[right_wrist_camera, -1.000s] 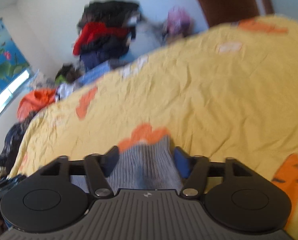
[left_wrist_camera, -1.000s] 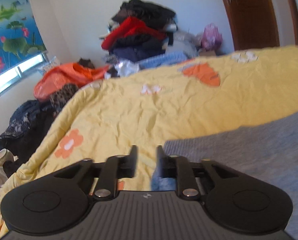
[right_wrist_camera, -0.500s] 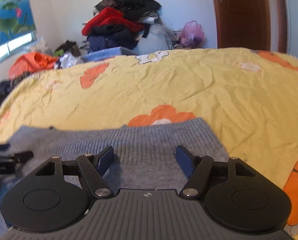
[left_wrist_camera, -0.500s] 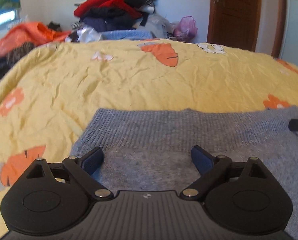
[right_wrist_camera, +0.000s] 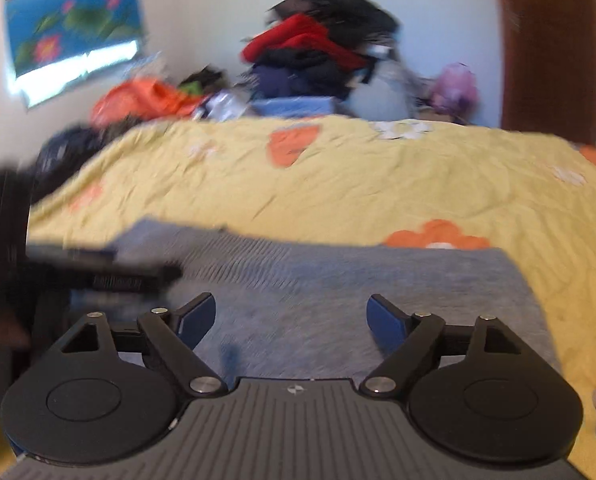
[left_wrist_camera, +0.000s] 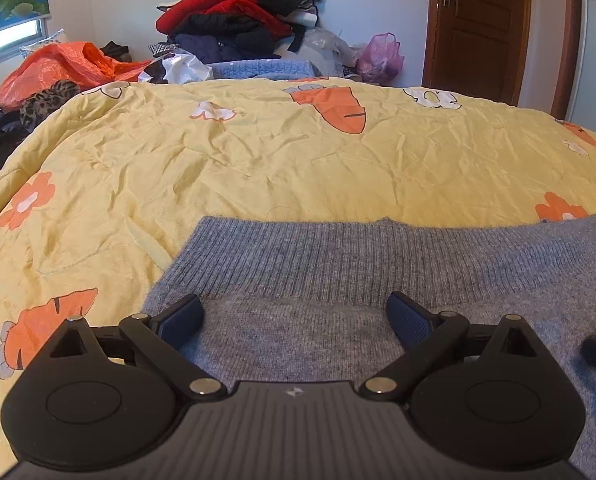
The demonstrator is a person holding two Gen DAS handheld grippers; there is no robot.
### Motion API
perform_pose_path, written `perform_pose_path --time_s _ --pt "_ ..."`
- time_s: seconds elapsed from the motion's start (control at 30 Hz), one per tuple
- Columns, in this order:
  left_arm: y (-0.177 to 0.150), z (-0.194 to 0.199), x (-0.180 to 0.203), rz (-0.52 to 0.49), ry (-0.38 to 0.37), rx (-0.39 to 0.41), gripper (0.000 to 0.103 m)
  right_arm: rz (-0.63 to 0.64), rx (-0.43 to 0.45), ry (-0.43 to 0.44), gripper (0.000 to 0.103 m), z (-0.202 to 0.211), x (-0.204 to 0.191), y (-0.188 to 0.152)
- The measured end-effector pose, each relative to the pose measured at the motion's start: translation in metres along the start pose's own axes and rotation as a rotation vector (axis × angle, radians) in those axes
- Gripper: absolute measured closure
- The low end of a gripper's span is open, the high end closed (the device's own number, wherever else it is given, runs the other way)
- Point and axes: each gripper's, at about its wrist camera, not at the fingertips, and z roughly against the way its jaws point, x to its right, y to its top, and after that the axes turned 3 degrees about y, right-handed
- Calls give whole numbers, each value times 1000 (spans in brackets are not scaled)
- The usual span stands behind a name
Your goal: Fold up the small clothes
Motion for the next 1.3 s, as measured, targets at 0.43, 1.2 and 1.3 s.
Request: perform_pose_path --time_s 0.43,1.2,1.3 --pt "-6 61 14 10 37 103 4 52 -30 -13 13 -20 1 -14" --pt "-43 45 2 26 -44 30 0 -7 23 -117 0 42 42 -52" --pt "-47 56 2 36 13 48 0 48 -7 -155 0 35 32 -52"
